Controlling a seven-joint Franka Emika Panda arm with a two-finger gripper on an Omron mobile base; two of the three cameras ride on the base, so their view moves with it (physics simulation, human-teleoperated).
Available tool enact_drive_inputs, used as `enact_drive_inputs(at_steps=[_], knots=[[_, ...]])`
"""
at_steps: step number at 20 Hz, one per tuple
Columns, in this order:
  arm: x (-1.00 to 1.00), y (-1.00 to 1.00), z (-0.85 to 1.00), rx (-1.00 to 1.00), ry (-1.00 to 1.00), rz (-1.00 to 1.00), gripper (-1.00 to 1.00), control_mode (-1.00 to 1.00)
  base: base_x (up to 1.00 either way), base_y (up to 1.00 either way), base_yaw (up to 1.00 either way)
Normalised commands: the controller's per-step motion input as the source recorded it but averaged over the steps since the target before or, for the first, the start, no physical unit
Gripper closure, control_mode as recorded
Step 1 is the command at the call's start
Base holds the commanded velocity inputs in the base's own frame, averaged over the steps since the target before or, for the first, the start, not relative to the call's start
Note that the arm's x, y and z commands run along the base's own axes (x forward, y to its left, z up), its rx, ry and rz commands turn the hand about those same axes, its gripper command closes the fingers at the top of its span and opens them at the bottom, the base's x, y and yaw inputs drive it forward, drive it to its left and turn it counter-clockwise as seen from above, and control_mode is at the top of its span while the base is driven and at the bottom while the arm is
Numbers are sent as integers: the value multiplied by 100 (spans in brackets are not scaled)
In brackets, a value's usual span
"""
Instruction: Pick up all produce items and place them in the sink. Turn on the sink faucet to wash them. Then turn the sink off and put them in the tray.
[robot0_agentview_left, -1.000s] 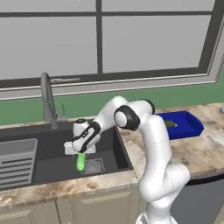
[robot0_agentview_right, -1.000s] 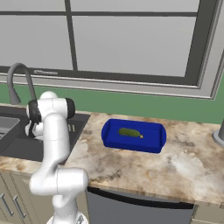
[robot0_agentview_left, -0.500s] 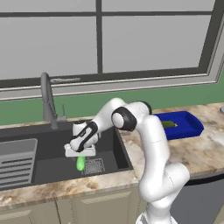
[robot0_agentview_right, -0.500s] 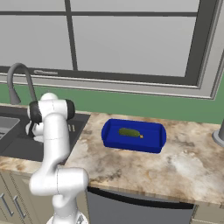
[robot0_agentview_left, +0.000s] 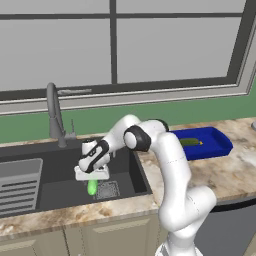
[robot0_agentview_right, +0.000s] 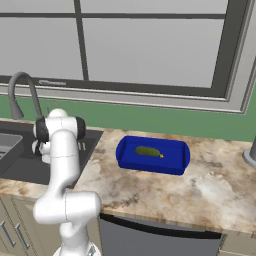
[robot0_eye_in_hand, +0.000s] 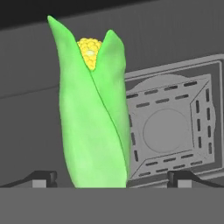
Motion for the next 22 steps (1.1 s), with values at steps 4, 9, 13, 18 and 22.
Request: enact_drive_inputs(at_steps=[4, 9, 13, 18, 22], knots=[[28, 0, -22, -8, 6, -6, -100, -100, 0, 0, 0], [13, 3, -21, -3, 3, -3, -100, -100, 0, 0, 0], [5, 6, -23, 0, 4, 0, -100, -100, 0, 0, 0], [2, 5, -14, 0, 3, 0, 100, -100, 0, 0, 0], [-4, 1, 9, 0, 0, -4, 100, -100, 0, 0, 0]])
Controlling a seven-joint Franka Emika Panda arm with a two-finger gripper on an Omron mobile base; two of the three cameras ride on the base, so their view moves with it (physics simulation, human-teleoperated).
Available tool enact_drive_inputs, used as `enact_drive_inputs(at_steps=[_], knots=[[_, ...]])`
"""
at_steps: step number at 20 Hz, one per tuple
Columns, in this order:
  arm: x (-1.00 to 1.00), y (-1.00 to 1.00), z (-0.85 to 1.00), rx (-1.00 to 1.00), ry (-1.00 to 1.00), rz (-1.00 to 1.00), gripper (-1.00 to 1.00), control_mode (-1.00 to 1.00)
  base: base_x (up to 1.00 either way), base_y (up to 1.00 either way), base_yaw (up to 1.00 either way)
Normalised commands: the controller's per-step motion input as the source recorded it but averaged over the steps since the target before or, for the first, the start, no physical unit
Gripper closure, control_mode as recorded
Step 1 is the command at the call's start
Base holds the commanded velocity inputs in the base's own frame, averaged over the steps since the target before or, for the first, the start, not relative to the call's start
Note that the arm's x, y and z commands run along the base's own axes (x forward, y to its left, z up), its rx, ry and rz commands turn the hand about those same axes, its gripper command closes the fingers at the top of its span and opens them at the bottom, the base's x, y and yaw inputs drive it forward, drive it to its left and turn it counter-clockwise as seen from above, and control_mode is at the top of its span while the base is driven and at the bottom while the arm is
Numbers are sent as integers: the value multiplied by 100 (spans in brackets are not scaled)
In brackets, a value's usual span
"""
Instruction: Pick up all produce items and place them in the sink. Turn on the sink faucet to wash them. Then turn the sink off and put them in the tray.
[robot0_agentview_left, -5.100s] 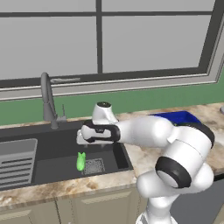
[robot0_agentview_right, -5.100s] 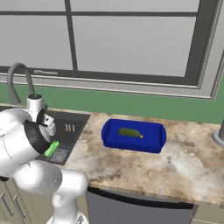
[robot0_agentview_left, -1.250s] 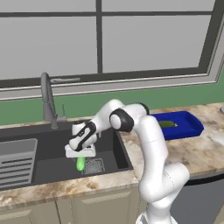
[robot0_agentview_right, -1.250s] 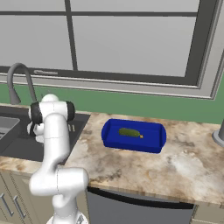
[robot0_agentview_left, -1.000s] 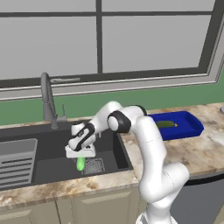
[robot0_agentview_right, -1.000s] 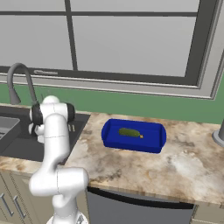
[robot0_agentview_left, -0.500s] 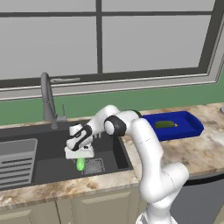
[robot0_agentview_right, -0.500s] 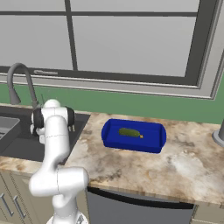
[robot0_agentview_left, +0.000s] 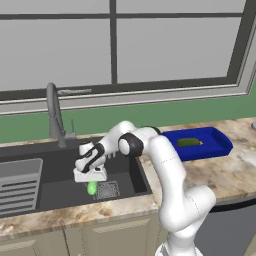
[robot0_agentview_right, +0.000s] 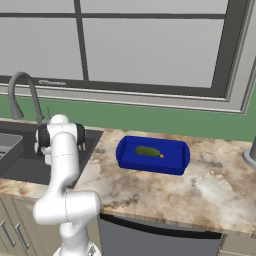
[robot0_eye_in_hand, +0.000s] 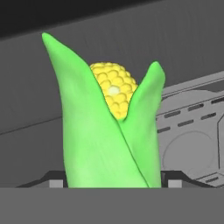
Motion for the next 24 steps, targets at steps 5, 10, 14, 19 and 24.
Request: enact_drive_inputs(at_steps=[5, 10, 14, 19, 24], knots=[[-12, -4, 47, 0, 0, -13, 100, -100, 0, 0, 0], [-8, -11, 53, 0, 0, -12, 100, -100, 0, 0, 0], [-23, -15, 44, -1, 0, -9, 100, -100, 0, 0, 0], [-47, -17, 45, -1, -3, -11, 100, -100, 0, 0, 0], [-56, -21, 46, 0, -4, -12, 100, -100, 0, 0, 0]])
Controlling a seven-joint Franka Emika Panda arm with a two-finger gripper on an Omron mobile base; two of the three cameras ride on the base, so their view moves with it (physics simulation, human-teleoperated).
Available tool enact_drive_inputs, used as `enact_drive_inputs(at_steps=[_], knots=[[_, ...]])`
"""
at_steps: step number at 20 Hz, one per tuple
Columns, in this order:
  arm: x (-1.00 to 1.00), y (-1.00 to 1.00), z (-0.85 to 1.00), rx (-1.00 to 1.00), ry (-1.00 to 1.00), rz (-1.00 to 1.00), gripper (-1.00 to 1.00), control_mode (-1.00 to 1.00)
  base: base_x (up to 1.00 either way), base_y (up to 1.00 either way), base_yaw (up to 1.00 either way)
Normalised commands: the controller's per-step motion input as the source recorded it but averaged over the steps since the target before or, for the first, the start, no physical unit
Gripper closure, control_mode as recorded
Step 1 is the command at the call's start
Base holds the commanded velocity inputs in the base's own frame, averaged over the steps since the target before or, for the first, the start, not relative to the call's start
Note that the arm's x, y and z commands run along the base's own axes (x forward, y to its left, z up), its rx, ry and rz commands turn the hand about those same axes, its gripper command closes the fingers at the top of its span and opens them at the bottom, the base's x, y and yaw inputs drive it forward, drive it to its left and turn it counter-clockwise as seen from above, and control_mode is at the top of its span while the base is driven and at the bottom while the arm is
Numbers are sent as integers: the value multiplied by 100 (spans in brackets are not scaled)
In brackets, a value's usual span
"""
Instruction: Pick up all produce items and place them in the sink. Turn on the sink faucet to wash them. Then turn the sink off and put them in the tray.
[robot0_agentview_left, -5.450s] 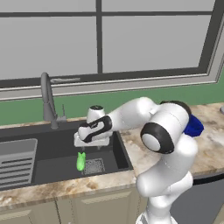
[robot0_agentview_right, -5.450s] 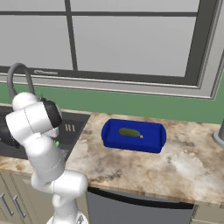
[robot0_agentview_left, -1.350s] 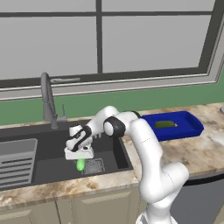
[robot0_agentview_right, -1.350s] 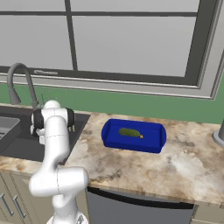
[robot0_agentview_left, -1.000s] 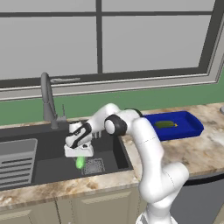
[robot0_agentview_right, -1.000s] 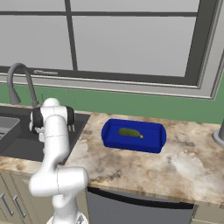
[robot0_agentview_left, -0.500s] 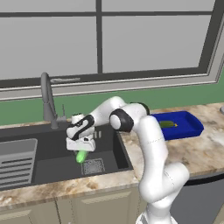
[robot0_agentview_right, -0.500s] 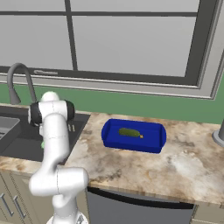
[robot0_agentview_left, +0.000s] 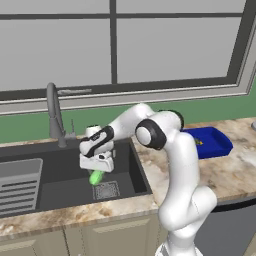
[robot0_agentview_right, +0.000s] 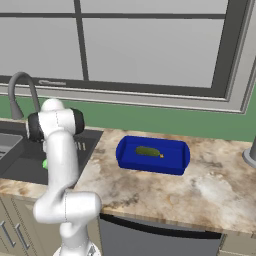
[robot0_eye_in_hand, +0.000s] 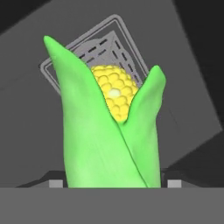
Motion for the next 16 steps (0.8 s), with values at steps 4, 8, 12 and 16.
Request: enact_drive_inputs(at_steps=[4, 8, 12, 16], knots=[[-56, -21, 48, -1, -4, -13, 100, -100, 0, 0, 0], [-42, -28, 48, -2, -4, -13, 100, -100, 0, 0, 0], [-30, -28, 52, -2, -4, -11, 100, -100, 0, 0, 0], [-21, -25, 52, -3, -4, -10, 100, -100, 0, 0, 0]])
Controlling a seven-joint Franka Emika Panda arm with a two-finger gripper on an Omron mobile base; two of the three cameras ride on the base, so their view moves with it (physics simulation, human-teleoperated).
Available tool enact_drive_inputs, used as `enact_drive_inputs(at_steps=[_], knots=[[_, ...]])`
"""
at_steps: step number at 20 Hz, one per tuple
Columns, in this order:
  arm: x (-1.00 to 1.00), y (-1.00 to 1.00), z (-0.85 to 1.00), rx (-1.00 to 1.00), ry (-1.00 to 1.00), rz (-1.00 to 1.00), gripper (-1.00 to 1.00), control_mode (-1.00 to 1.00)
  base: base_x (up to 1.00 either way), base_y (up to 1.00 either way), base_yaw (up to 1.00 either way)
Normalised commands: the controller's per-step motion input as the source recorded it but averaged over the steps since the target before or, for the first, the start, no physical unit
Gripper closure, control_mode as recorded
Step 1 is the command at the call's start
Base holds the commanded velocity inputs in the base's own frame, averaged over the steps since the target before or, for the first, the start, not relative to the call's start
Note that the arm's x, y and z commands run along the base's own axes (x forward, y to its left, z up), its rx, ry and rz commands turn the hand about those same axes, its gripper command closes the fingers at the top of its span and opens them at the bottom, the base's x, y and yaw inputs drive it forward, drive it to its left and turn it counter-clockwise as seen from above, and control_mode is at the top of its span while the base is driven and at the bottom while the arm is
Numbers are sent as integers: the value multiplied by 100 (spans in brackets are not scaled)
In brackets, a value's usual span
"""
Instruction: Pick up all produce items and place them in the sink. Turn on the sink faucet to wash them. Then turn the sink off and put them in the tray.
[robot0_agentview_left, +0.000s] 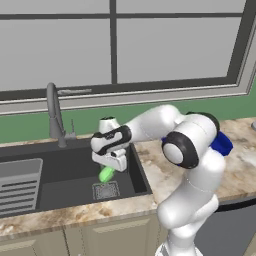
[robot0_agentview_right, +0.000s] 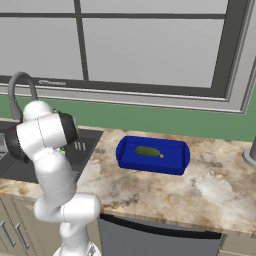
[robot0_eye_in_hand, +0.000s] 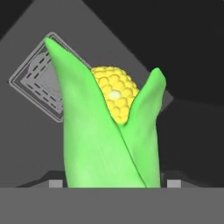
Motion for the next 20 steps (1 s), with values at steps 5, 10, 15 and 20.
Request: enact_drive_inputs(at_steps=[5, 10, 15, 20], knots=[[-15, -29, 53, -3, -4, -8, 100, -100, 0, 0, 0], [-14, -29, 49, -3, -3, -8, 100, -100, 0, 0, 0], [-22, -30, 37, -6, -8, -9, 100, -100, 0, 0, 0], [-16, -39, 38, -2, -4, -10, 100, -100, 0, 0, 0]])
